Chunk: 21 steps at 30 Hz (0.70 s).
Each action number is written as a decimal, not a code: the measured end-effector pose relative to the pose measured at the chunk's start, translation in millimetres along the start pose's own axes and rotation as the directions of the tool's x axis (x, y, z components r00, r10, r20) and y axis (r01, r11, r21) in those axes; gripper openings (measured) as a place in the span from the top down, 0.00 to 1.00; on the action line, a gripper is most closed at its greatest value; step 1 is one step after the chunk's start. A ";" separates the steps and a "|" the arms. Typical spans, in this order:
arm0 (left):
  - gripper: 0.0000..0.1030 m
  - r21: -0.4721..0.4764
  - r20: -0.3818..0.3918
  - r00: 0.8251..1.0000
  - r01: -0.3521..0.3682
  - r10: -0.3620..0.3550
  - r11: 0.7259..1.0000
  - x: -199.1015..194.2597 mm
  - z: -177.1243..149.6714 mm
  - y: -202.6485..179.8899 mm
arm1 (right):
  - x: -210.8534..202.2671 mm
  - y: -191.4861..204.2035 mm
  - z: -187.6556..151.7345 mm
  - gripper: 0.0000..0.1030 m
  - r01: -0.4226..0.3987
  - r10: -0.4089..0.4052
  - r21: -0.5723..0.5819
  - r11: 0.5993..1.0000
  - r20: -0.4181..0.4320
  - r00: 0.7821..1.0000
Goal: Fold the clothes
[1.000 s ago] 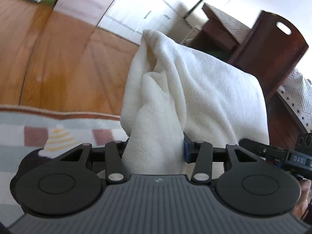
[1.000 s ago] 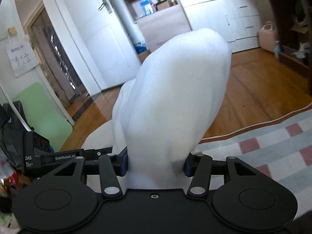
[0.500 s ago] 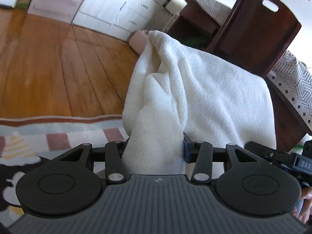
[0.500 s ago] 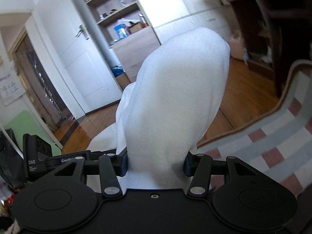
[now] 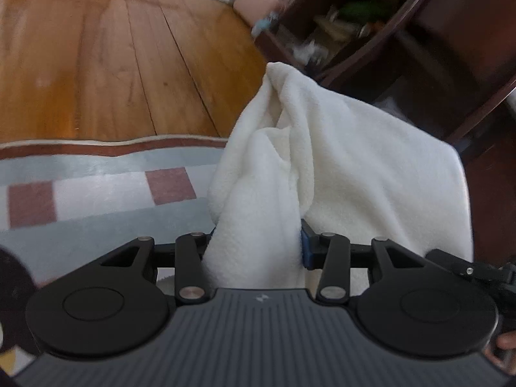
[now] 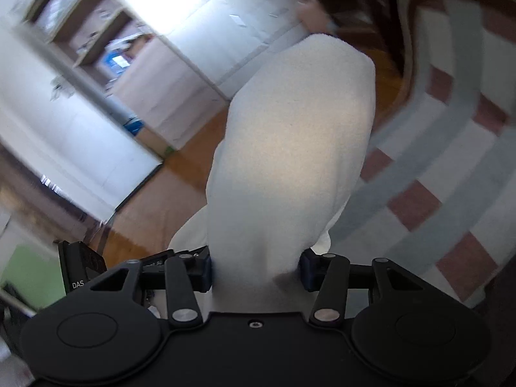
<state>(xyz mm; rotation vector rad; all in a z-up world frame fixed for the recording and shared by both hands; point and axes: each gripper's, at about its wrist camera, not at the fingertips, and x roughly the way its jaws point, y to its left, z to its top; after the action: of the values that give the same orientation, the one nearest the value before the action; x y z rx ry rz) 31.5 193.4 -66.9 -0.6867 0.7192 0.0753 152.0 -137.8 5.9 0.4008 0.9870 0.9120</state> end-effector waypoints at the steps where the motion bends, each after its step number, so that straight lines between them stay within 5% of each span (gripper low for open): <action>1: 0.61 0.032 -0.018 1.000 -0.016 0.016 0.999 14.3 7.0 -6.7 | 1.4 -9.4 5.2 0.48 0.000 -0.001 0.035 0.999 0.020 1.000; 9: 0.56 0.293 -0.058 0.998 -0.003 0.021 0.956 104.6 96.9 -91.7 | 11.8 -86.6 46.6 0.43 -0.014 -0.067 0.360 0.933 0.210 0.975; 11: 0.28 0.316 -0.074 0.995 -0.036 0.063 0.948 138.1 115.9 -103.8 | 23.6 -124.3 52.5 0.28 0.055 -0.196 0.502 0.863 0.234 0.952; 13: 0.24 0.333 -0.099 0.981 -0.126 0.167 0.935 170.2 121.9 -104.0 | 40.5 -160.9 49.3 0.21 0.214 -0.369 0.577 0.788 0.164 0.915; 15: 0.24 0.304 -0.137 0.976 -0.123 0.171 0.945 182.1 111.3 -88.1 | 52.6 -192.7 38.5 0.21 0.297 -0.426 0.619 0.727 0.068 0.902; 17: 0.24 0.258 -0.178 0.974 -0.093 0.142 0.962 187.6 95.6 -67.2 | 52.7 -217.3 17.8 0.21 0.254 -0.388 0.693 0.675 0.041 0.921; 21: 0.24 0.111 -0.210 0.975 -0.043 0.066 0.993 186.0 67.9 -21.3 | 47.0 -218.5 15.2 0.21 0.211 -0.328 0.695 0.687 0.038 0.944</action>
<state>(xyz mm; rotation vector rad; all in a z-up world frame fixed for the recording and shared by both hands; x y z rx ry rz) 218.5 187.3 -135.2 -0.5782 0.9423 0.0128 279.5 -225.0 -156.3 0.9156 1.1797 0.1980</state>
